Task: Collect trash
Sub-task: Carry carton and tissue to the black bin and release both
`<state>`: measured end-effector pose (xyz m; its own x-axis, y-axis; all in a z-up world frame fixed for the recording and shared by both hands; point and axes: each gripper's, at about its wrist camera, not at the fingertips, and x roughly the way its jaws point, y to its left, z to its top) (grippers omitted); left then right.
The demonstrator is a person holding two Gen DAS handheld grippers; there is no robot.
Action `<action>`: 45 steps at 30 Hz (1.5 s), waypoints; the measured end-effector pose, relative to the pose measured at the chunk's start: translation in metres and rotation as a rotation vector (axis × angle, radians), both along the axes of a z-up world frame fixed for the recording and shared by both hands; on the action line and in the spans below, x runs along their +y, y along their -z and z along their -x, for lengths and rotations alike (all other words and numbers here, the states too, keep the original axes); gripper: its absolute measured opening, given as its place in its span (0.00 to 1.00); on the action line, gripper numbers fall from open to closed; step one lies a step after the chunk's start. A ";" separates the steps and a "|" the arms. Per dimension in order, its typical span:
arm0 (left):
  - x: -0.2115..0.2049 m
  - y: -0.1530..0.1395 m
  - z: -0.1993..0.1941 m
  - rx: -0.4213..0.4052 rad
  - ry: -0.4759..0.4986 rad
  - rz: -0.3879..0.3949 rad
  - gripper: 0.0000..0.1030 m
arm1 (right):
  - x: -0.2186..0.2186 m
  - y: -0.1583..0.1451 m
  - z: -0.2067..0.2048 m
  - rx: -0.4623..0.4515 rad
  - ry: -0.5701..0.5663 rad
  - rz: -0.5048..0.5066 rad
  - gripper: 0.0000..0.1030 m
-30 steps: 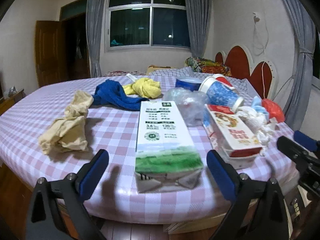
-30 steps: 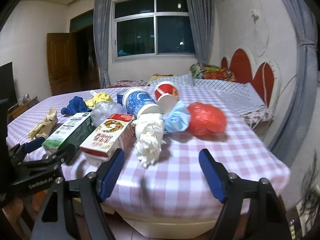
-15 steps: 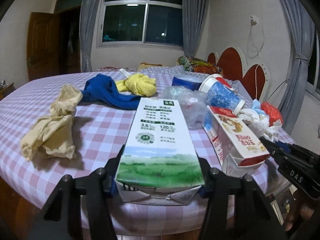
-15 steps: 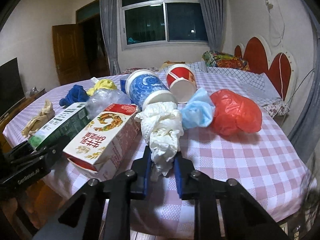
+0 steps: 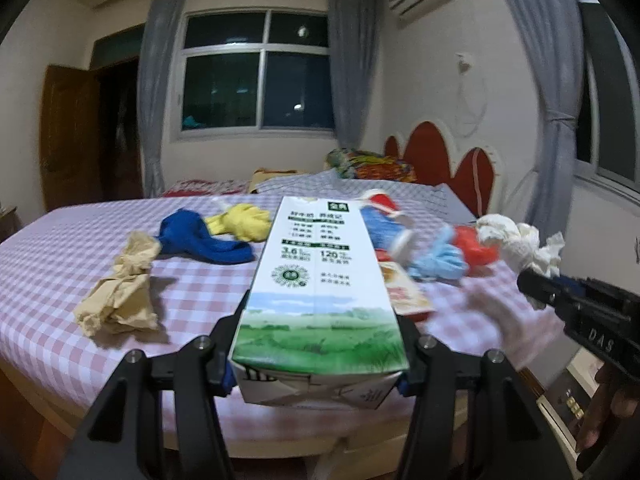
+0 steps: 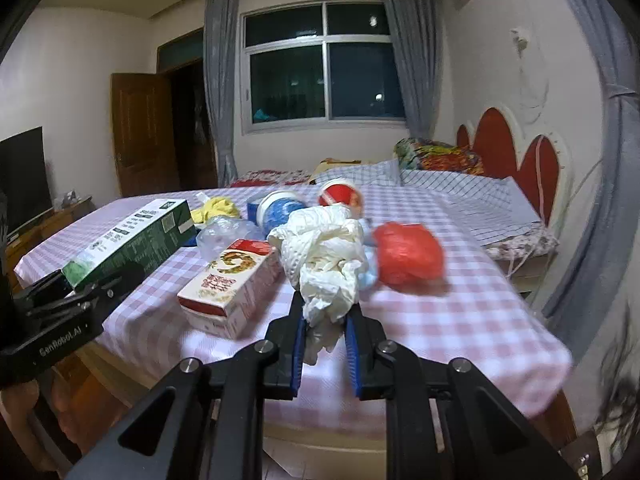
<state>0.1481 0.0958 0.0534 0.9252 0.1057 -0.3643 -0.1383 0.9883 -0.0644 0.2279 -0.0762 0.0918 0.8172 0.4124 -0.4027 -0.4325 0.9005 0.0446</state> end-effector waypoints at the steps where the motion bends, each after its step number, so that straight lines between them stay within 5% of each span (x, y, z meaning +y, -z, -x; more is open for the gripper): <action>1: -0.009 0.000 0.004 -0.007 0.019 -0.006 0.55 | -0.008 -0.001 0.006 -0.004 0.014 -0.002 0.19; 11: -0.089 0.009 0.018 0.008 0.216 -0.001 0.55 | -0.111 0.015 0.050 0.025 0.182 -0.004 0.19; 19: -0.186 0.052 0.002 0.126 0.430 -0.004 0.55 | -0.214 0.060 0.063 0.136 0.349 0.013 0.19; 32: -0.305 0.165 -0.033 0.381 0.680 -0.028 0.55 | -0.335 0.208 0.060 0.411 0.465 0.035 0.19; 45: -0.378 0.296 -0.057 0.711 0.810 -0.101 0.55 | -0.385 0.368 0.048 0.759 0.472 -0.008 0.19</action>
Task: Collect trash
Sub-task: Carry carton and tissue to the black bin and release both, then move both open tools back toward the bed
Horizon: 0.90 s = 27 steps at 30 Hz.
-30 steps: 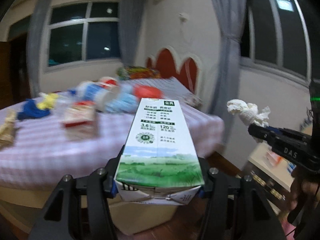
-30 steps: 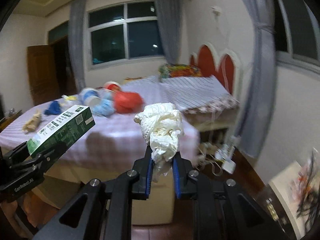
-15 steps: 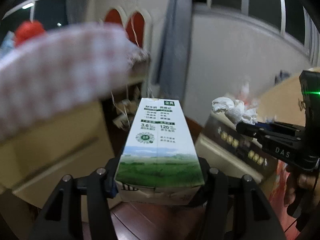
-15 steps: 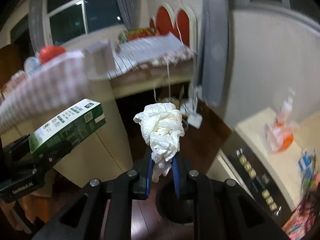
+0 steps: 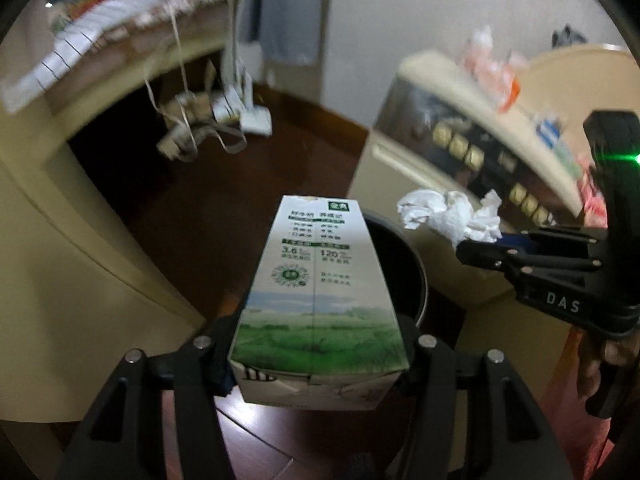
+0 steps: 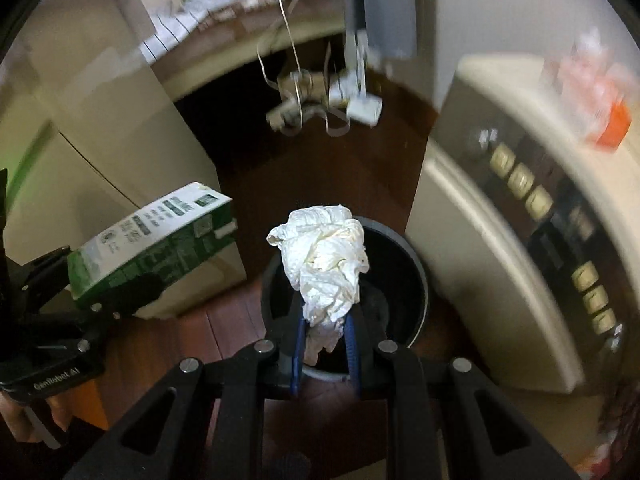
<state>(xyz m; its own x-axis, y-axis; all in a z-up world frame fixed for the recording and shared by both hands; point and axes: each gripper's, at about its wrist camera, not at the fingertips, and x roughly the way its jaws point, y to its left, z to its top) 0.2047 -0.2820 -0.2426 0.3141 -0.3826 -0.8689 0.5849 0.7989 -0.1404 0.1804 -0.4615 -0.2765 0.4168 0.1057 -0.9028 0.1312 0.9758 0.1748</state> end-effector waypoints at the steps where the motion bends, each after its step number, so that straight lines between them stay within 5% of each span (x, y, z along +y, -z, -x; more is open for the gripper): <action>1: -0.003 0.007 -0.002 0.018 0.008 -0.001 0.55 | -0.001 0.013 -0.001 0.030 -0.009 -0.007 0.19; 7: -0.027 0.052 -0.007 0.103 0.064 -0.098 0.55 | -0.004 0.063 -0.006 0.134 -0.025 -0.007 0.19; 15: -0.042 0.081 -0.020 0.202 0.093 -0.089 0.56 | -0.007 0.097 -0.016 0.185 -0.068 -0.013 0.20; 16: -0.046 0.086 -0.022 0.214 0.102 -0.097 0.58 | -0.006 0.102 -0.020 0.187 -0.089 -0.001 0.27; 17: -0.048 0.090 -0.024 0.206 0.099 -0.125 0.69 | -0.008 0.108 -0.022 0.195 -0.102 0.026 0.36; 18: -0.050 0.096 -0.028 0.209 0.084 -0.169 0.78 | -0.012 0.112 -0.023 0.197 -0.094 0.051 0.60; 19: -0.049 0.099 -0.031 0.224 0.076 -0.174 0.87 | -0.020 0.115 -0.023 0.191 -0.062 0.062 0.72; 27: -0.009 0.079 -0.033 0.135 -0.021 -0.212 0.94 | -0.046 0.111 -0.012 0.206 0.038 0.021 0.76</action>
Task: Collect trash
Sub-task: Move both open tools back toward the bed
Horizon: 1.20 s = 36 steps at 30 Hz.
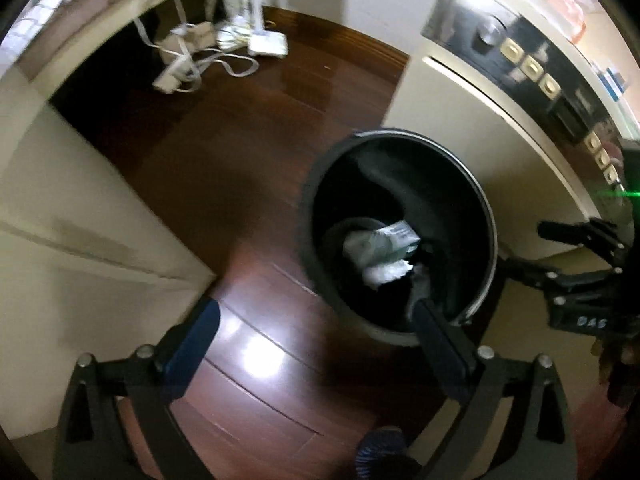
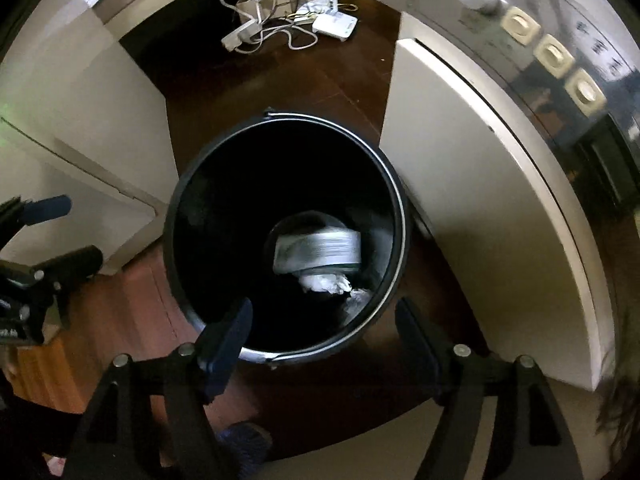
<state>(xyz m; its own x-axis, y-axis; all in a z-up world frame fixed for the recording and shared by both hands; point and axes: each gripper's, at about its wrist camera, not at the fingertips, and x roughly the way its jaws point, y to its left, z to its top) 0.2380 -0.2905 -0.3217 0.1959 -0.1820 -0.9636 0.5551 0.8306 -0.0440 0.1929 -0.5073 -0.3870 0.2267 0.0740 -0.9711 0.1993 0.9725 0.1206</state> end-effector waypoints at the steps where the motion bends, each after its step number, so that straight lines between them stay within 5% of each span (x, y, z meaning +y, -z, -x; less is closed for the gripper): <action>1: 0.009 -0.004 0.003 -0.007 -0.020 -0.001 0.94 | 0.002 -0.004 0.002 -0.003 0.007 0.003 0.77; 9: 0.064 -0.049 0.019 -0.127 -0.138 0.019 0.94 | 0.033 -0.056 0.016 -0.075 0.019 0.031 0.78; 24: 0.114 -0.164 0.048 -0.323 -0.232 0.089 0.94 | 0.101 -0.196 0.024 -0.289 -0.143 0.119 0.79; 36: 0.188 -0.246 0.092 -0.520 -0.350 0.115 0.94 | 0.205 -0.316 0.053 -0.510 -0.304 0.137 0.80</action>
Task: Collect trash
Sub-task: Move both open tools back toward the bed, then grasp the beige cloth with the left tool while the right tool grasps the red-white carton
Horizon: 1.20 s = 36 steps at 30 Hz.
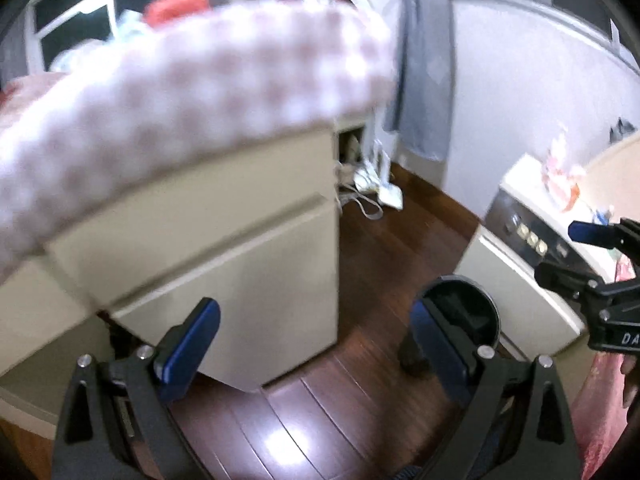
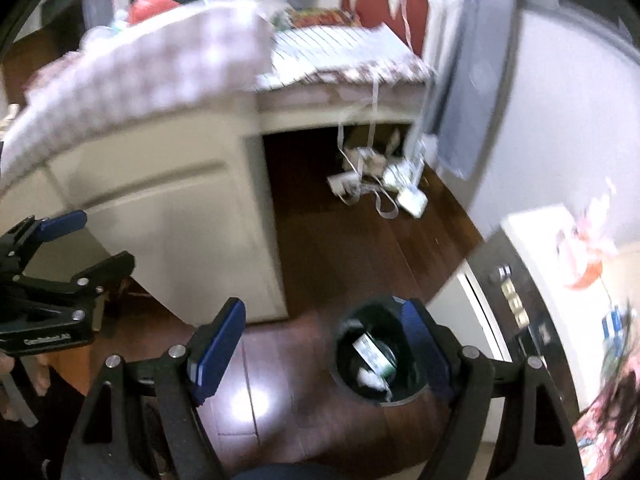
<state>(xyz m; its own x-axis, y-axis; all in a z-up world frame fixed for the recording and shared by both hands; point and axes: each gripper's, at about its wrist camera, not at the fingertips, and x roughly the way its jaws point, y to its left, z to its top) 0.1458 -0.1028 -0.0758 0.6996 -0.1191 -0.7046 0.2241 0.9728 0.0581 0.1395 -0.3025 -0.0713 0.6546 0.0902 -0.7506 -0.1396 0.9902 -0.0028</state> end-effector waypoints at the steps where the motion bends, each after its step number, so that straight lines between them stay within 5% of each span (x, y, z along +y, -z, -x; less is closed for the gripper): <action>1: 0.007 -0.005 0.003 -0.013 -0.012 0.007 0.94 | 0.009 -0.009 0.003 -0.018 -0.011 -0.002 0.80; 14: 0.128 -0.073 0.042 -0.162 -0.217 0.094 0.94 | 0.119 -0.096 0.014 -0.191 -0.178 -0.080 0.80; 22: 0.210 -0.103 0.060 -0.270 -0.419 0.068 0.94 | 0.204 -0.137 0.003 -0.279 -0.279 -0.117 0.80; 36: 0.321 -0.116 0.031 -0.347 -0.659 0.061 0.94 | 0.327 -0.149 -0.063 -0.304 -0.349 -0.150 0.80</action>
<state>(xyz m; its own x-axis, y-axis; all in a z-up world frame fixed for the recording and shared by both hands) 0.1147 0.2184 0.0398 0.8205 0.3697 -0.4360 -0.4275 0.9032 -0.0387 0.2026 0.0242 0.0777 0.7537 0.4361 -0.4916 -0.4785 0.8770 0.0443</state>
